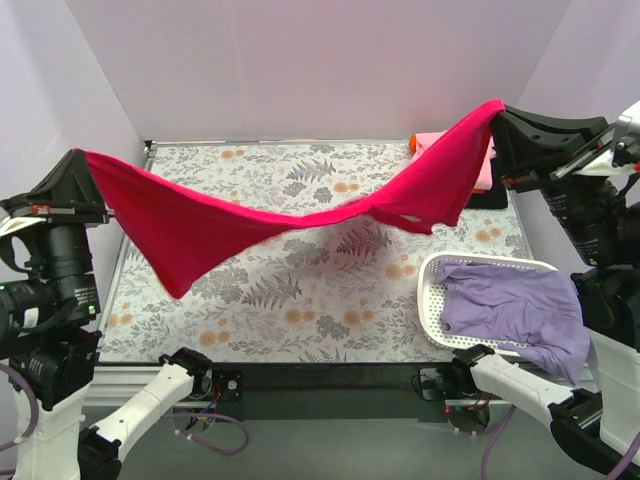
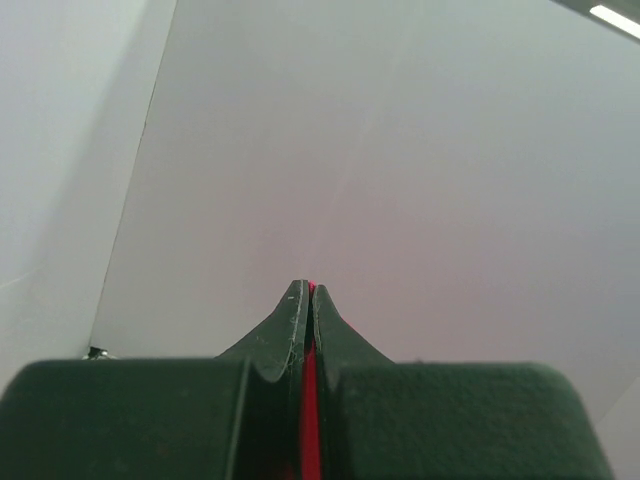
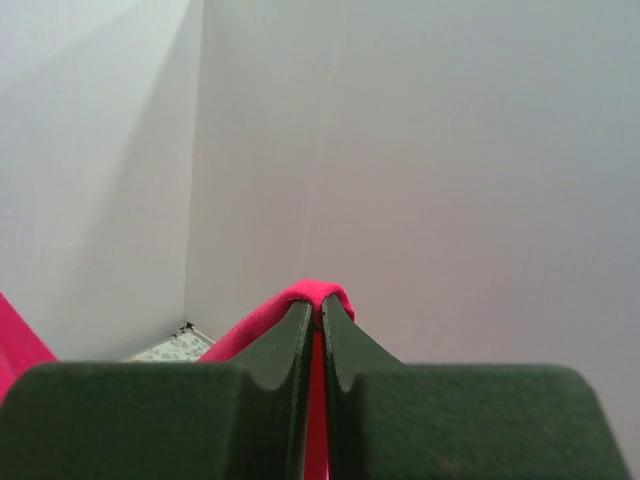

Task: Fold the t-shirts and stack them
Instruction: Flatten the tshirt out

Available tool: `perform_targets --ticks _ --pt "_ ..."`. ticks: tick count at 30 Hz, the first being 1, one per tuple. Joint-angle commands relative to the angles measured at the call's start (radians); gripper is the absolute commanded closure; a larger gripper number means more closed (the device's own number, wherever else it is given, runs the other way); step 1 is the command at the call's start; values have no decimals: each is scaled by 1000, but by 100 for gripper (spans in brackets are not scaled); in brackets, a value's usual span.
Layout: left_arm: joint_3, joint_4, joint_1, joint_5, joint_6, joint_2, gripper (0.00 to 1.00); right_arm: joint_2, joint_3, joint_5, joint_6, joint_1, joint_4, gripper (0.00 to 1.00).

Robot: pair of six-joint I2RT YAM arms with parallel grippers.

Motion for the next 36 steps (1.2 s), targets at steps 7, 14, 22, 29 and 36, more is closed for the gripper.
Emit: perform_targets --ticks 7,14,22,29,36 --pt "76 -68 -6 19 -20 15 100 27 202 -9 -25 -2 -42 99" --pt "59 94 -18 -74 106 90 100 194 249 103 -92 -2 -22 99" --pt "-47 180 -18 -123 181 141 100 284 85 209 -117 -2 66 99" --pt "-484 375 79 -98 68 211 100 447 -165 296 -88 -47 231 99" --pt "-554 467 428 290 -170 686 100 785 -146 241 -3 -130 316 99"
